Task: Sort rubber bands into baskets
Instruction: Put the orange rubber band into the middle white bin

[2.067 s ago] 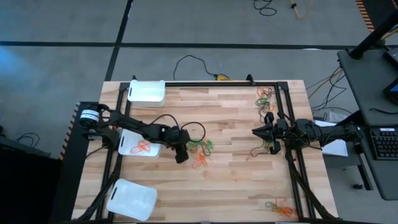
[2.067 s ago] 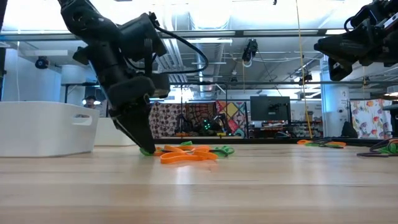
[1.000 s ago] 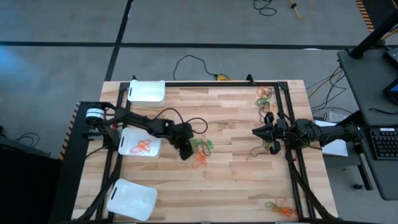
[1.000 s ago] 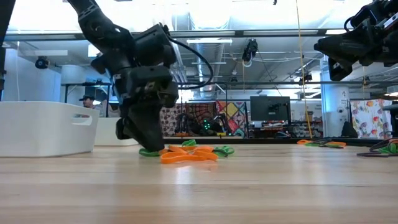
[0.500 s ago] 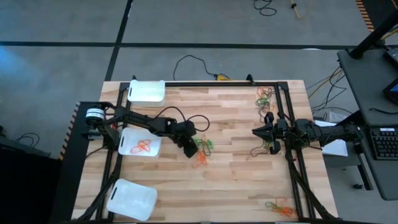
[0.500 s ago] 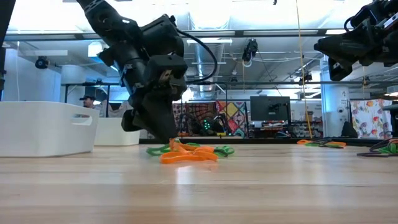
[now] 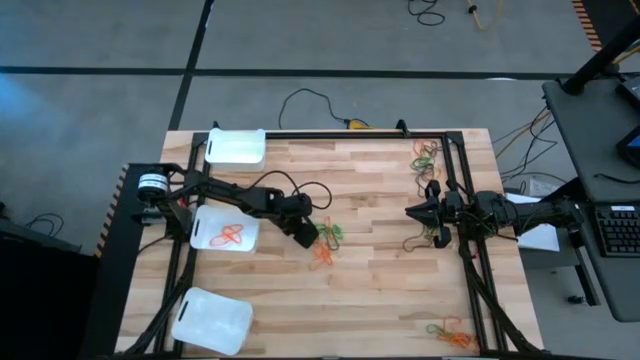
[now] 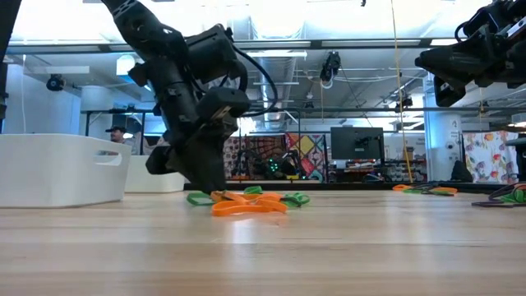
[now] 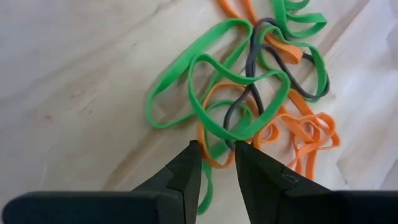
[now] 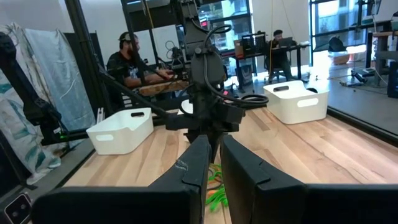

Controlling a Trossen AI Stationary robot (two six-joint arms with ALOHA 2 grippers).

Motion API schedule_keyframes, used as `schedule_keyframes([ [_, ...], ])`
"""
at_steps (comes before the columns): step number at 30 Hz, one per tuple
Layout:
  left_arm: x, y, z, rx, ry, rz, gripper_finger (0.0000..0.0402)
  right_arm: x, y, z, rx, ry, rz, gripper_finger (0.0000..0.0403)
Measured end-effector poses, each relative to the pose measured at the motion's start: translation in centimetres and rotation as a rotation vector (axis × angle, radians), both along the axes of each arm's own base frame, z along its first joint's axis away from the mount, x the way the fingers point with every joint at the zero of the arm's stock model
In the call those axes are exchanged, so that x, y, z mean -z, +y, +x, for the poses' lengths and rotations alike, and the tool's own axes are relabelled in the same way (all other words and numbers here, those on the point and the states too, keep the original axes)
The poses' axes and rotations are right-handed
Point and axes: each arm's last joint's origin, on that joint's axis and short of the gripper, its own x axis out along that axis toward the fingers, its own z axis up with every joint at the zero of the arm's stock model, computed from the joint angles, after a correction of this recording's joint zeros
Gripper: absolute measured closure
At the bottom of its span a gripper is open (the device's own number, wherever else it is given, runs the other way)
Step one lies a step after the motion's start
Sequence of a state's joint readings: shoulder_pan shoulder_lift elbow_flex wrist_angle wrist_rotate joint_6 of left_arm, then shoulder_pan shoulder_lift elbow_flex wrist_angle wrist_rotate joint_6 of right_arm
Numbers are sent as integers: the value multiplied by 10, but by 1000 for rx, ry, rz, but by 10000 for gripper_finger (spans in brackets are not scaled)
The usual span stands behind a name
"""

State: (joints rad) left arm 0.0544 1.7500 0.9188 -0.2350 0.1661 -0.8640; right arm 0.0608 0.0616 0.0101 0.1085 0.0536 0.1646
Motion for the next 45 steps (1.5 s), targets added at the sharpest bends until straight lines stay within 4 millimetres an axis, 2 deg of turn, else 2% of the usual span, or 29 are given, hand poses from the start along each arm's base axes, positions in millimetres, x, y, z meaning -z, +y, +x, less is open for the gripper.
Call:
schedule_keyframes([
  [12,9,0,1,2,27,0,326,0,0,0,0,0,0,369],
  [22,-1,1,-5,46,28,23,329,0,0,0,0,1,0,369],
  [29,-1,1,-4,48,23,26,388,0,0,0,0,0,0,369],
  [32,-1,1,-4,47,20,26,399,0,0,0,0,0,0,369],
  [37,1,1,-4,26,31,15,381,0,0,0,0,0,0,369],
  [45,7,2,-3,37,47,22,324,0,0,0,0,0,0,369],
])
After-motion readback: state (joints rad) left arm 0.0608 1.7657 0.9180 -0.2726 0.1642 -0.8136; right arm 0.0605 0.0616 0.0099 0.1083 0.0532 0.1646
